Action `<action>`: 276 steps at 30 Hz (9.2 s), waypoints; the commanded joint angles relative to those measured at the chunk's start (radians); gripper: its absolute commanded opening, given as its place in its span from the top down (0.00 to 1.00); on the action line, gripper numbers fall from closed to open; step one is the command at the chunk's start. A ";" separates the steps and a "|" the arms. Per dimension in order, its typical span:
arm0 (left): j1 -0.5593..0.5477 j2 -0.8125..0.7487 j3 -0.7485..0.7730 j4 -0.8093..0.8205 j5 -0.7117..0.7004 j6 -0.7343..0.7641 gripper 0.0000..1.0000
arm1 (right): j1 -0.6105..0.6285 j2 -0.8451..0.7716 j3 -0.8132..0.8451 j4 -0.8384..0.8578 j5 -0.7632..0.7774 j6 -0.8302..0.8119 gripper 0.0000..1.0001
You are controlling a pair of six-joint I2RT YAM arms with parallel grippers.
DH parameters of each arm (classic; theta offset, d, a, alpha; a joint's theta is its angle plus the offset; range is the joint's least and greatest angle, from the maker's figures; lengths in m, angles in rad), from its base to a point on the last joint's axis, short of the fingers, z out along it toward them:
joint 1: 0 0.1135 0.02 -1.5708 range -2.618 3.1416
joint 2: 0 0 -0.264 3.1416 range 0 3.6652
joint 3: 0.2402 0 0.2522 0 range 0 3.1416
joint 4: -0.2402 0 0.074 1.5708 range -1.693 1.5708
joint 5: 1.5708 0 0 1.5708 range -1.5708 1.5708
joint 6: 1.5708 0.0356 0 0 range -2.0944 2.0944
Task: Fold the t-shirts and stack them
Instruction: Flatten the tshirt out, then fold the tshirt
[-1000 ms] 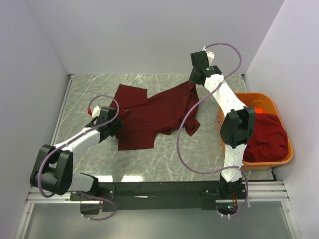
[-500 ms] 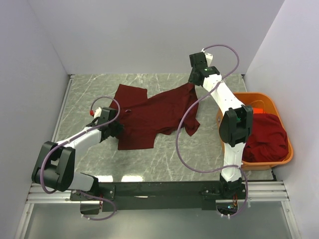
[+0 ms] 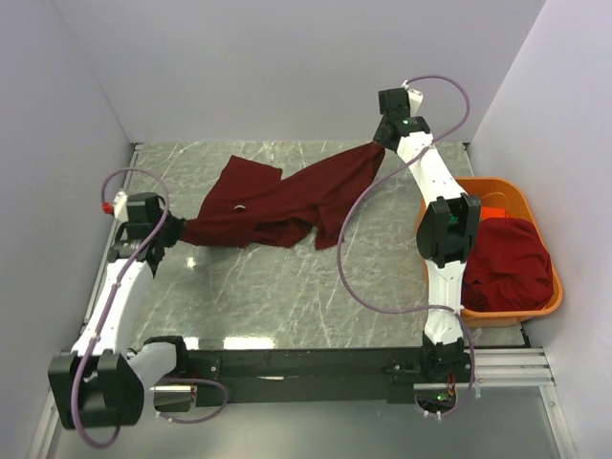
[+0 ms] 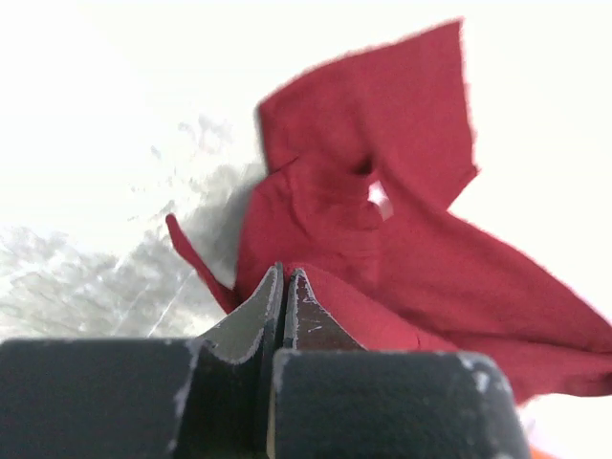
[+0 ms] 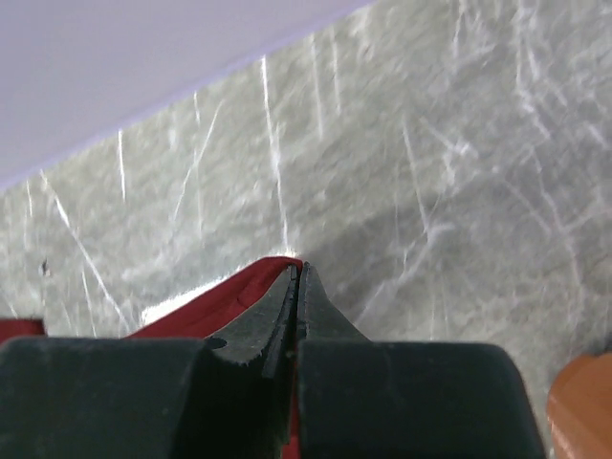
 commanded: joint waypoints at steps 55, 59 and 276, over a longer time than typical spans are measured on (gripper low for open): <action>0.178 -0.083 0.137 -0.057 0.111 0.189 0.99 | 0.446 -0.575 -1.148 0.398 -0.151 0.120 0.50; 0.180 -0.075 0.138 -0.054 0.113 0.190 0.99 | 0.465 -0.508 -1.109 0.391 -0.128 0.127 0.50; 0.230 0.345 0.195 0.092 0.225 -0.015 0.92 | 0.057 -0.612 -1.255 0.553 -0.296 0.256 1.00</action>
